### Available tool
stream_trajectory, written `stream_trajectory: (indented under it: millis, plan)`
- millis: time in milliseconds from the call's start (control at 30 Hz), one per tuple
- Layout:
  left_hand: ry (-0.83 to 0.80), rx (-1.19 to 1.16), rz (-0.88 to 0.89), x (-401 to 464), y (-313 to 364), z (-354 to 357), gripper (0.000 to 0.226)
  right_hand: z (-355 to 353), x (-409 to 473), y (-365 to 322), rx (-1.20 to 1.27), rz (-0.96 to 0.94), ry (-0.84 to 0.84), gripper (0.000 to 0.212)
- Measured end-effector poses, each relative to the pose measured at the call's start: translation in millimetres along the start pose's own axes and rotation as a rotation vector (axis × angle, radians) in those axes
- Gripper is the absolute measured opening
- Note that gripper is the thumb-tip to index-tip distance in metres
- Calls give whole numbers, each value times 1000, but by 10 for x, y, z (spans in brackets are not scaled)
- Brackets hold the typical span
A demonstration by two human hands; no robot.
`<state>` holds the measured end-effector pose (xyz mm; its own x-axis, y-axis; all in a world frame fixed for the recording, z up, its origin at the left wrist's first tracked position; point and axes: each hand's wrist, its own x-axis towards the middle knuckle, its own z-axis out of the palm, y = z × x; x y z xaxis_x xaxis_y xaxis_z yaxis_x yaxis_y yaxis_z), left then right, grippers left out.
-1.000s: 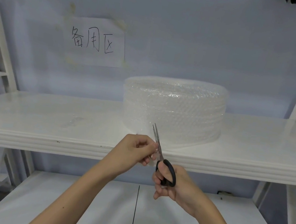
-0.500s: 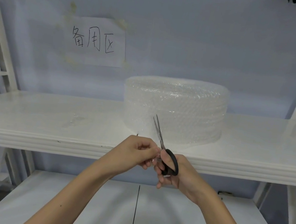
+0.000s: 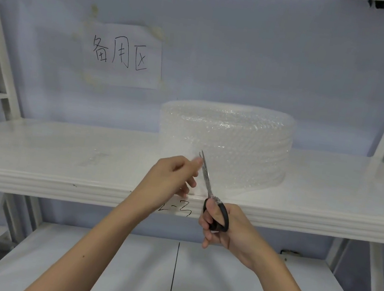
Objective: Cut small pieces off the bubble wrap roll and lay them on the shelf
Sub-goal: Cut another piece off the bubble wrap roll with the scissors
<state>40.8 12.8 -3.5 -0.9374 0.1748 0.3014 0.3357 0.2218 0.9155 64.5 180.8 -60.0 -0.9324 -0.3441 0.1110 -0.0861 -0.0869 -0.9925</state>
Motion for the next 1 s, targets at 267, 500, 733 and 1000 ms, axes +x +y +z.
stream_trajectory:
  millis: [267,500,733,1000]
  plan:
    - [-59,24,63,-5,-5,89,26,-56,-32,-2,6,-4,-51,41]
    - [-57,-82,69,2,-37,110,28,-111,-70,37,18,3,-132,56]
    - [-33,-120,71,-1,-23,140,29,-126,-136,103,40,14,-137,60]
    - [-27,-155,65,-6,-35,170,33,-127,-223,163,23,19,-143,55]
